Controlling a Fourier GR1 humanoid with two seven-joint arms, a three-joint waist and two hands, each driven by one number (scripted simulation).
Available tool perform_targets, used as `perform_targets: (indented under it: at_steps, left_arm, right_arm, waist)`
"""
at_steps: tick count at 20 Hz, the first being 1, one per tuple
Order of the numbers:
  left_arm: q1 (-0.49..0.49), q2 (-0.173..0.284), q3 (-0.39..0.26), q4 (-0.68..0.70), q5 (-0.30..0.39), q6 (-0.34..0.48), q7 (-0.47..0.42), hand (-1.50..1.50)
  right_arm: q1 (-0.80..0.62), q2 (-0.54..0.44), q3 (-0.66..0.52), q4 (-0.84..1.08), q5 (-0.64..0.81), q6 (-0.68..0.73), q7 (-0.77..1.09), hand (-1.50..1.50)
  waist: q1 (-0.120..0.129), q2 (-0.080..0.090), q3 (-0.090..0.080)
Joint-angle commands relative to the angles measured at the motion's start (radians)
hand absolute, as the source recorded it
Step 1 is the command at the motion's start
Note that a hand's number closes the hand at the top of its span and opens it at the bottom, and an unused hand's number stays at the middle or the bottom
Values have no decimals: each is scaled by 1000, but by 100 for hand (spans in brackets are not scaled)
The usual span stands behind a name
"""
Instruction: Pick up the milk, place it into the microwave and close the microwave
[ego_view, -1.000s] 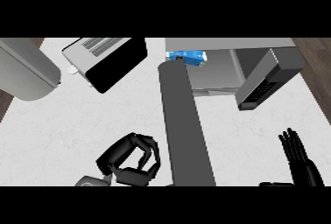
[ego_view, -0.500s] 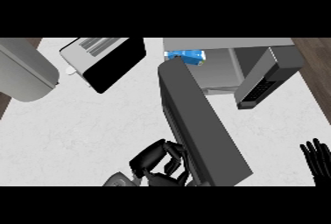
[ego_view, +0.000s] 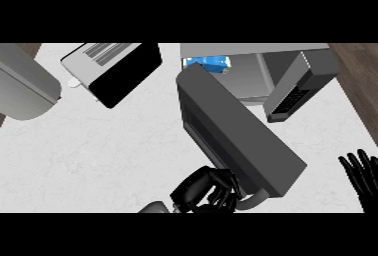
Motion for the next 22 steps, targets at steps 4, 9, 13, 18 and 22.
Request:
perform_targets:
  at_steps: [4,9,13,18,22]
  left_arm:
    - [-142,-17,-154,16,132,207,29,150]
    - [-240,-17,-148,45,194,328,58,150]
    - [-296,-17,-124,53,281,403,41,150]
    - [-397,-17,-89,107,351,479,28,150]
    - [-478,-18,-56,176,406,502,19,150]
  right_arm:
    - [14,-40,31,-163,-111,76,82,-150]
    - [3,-76,61,-253,-145,88,151,-150]
    - [-5,-76,68,-280,-179,71,190,-150]
    - [6,-82,74,-326,-207,52,231,-150]
    - [13,-92,71,-343,-238,46,259,-150]
  waist:
    - [-48,9,-2]
    - [-75,14,-3]
    - [-87,23,-3]
    - [-108,27,-1]
    - [-127,37,0]
